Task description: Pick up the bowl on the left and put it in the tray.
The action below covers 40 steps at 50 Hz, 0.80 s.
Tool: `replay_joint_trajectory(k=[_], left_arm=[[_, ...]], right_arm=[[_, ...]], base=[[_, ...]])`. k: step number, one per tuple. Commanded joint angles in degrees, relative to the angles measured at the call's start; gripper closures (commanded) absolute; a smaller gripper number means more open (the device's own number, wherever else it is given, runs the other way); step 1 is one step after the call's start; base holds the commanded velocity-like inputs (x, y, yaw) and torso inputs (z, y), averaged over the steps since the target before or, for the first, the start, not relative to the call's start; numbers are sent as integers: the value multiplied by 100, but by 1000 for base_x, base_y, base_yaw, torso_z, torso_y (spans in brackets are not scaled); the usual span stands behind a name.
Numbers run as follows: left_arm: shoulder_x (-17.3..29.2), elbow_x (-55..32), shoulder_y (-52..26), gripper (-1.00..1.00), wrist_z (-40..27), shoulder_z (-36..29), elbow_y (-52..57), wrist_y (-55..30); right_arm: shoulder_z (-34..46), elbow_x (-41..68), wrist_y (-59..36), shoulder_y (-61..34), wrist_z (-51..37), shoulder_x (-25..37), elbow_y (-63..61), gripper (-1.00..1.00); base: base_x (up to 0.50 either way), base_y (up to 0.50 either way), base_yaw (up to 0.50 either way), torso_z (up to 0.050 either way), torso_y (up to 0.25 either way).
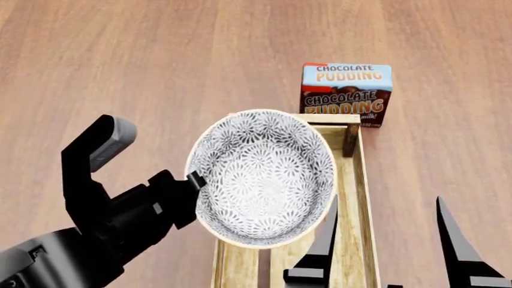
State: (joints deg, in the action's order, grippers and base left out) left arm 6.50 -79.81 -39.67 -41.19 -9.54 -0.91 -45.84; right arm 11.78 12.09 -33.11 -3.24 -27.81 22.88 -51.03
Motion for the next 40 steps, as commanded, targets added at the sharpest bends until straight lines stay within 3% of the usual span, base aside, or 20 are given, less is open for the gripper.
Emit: replay_joint_trajectory(k=[1, 14, 40], left_arm=[[-63, -194, 9, 100, -63, -48, -101, 94], [-133, -376, -67, 100, -348, -216, -239, 17], [-165, -353, -122, 100, -54, -573, -713, 202]], right_arm=[[19, 12, -21, -14, -27, 17, -14, -100], [-1, 37, 15, 6, -50, 42, -10, -100], [-5, 76, -62, -20, -126, 89, -74, -100]], base=[[0, 0, 0, 0, 10], [0, 0, 0, 0, 0], [0, 0, 0, 0, 0]])
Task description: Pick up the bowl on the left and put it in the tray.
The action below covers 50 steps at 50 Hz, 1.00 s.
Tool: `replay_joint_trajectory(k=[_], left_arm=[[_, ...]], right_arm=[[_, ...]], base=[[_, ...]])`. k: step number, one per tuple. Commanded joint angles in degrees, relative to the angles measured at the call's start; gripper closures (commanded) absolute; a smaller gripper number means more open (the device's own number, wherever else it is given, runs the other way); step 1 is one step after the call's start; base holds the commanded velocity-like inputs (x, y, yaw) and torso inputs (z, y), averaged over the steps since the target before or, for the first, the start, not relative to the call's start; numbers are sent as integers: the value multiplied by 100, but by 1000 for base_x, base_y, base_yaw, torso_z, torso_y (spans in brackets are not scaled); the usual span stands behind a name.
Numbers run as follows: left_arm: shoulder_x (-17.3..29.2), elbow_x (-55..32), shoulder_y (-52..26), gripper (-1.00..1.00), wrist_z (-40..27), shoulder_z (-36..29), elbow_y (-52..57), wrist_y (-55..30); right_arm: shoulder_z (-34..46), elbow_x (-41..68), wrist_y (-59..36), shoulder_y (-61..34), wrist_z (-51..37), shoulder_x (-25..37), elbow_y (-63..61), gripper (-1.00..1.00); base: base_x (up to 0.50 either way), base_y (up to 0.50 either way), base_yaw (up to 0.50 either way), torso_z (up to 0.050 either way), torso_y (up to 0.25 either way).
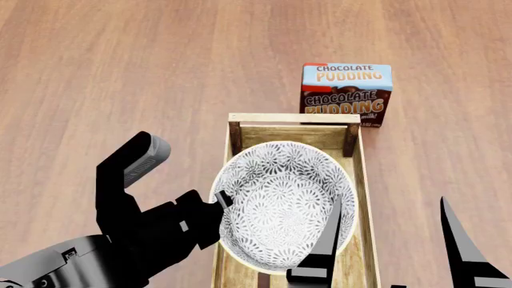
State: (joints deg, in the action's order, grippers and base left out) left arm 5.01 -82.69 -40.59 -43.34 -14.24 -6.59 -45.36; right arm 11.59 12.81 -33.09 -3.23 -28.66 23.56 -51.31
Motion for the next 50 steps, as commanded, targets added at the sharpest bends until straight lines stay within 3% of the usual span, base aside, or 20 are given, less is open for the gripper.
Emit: replay_joint_trajectory(k=[1, 50], left_arm=[[-15, -73, -31, 100, 162, -104, -151, 165], [-16, 7, -5, 100, 480, -570, -622, 560]], right_arm=[[12, 3, -25, -11, -33, 24, -21, -100], [20, 101, -32, -33, -112, 102, -41, -100]], base=[[0, 0, 0, 0, 0], [0, 0, 0, 0, 0]])
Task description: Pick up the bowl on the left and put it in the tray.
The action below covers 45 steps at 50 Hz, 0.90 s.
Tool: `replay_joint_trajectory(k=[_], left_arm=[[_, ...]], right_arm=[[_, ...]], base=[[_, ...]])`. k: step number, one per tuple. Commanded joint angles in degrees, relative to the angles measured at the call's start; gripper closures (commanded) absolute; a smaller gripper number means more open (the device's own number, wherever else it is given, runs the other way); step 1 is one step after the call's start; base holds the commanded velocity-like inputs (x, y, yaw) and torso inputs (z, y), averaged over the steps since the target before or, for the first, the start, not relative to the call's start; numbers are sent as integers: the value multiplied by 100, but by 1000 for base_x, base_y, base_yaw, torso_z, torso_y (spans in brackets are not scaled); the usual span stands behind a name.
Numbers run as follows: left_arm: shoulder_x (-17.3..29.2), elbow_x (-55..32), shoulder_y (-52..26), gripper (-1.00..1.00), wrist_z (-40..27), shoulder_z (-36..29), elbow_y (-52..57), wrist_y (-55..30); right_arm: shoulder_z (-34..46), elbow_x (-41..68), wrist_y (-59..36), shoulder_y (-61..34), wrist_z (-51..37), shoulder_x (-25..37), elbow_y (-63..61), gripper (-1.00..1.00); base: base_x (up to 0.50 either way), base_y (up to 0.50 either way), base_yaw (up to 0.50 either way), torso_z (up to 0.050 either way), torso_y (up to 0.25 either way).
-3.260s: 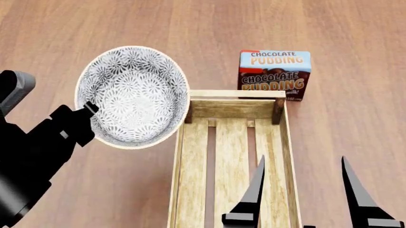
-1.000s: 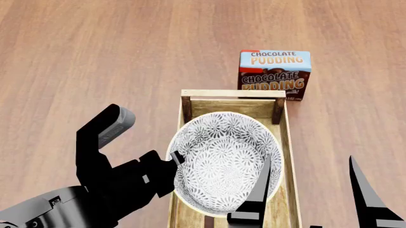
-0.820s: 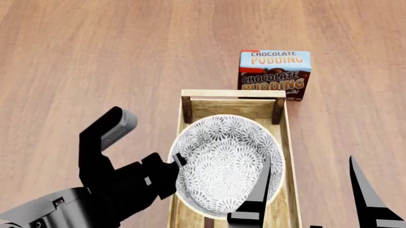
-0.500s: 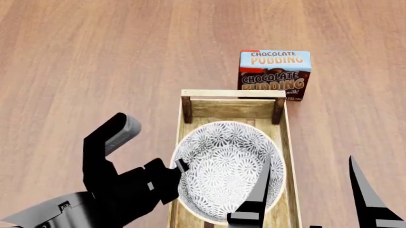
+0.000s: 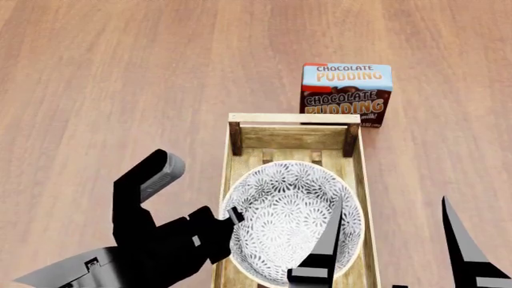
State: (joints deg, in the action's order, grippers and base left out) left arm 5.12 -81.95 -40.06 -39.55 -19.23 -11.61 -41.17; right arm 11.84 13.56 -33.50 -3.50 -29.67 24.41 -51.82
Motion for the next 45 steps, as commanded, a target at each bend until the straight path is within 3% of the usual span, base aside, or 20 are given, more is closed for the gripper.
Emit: replay_joint_trajectory(k=[1, 45], left_arm=[[-26, -66, -69, 100, 112, -78, -146, 149], [-89, -48, -153, 100, 470, -415, -729, 548]], right_arm=[[-5, 29, 13, -6, -12, 18, 15, -100], [-8, 106, 31, -13, -91, 92, -4, -100]], base=[[0, 0, 0, 0, 0], [0, 0, 0, 0, 0]])
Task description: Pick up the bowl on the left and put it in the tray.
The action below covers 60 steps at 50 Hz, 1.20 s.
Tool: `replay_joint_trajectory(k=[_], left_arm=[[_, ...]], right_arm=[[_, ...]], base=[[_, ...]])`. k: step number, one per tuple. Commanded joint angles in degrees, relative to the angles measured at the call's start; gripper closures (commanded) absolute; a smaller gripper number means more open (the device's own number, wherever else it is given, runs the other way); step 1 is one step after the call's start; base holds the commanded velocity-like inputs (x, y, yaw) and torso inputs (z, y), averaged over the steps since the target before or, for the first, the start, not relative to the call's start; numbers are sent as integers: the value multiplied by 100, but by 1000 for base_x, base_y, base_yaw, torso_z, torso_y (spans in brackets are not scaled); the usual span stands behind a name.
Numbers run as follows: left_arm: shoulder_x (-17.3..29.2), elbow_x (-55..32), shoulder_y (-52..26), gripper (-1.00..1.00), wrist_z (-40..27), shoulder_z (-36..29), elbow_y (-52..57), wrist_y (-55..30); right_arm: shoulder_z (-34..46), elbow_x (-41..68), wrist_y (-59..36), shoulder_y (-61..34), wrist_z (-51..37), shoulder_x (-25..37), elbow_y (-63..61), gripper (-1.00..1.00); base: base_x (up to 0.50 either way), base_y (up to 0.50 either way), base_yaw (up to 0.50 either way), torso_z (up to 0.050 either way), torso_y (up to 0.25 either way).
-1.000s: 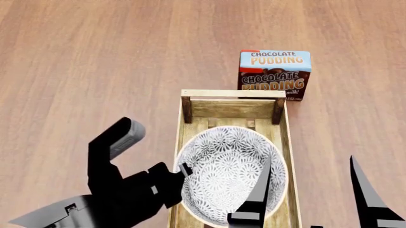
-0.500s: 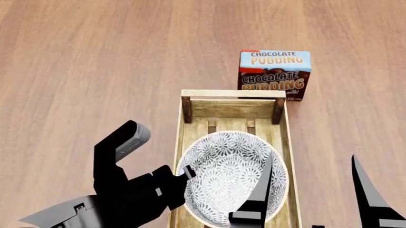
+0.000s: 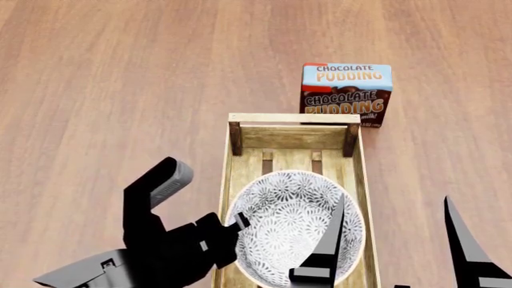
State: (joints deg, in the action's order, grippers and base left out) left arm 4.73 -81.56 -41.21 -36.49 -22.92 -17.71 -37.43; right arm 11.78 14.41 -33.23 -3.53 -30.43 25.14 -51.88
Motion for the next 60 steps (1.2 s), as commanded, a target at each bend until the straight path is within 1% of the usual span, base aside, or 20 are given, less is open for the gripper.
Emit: replay_joint_trajectory(k=[1, 22, 60], left_arm=[[-53, -86, -42, 100, 174, -56, -137, 182], [-83, -117, -82, 100, 191, -211, -291, 388], [-91, -128, -116, 100, 466, -543, -687, 666]], right_arm=[[1, 21, 4, -11, -17, 19, 7, -100], [-45, 92, -1, 2, -64, 56, -52, -100], [-55, 162, 17, 9, -143, 124, -84, -100]], base=[[0, 0, 0, 0, 0], [0, 0, 0, 0, 0], [0, 0, 0, 0, 0]])
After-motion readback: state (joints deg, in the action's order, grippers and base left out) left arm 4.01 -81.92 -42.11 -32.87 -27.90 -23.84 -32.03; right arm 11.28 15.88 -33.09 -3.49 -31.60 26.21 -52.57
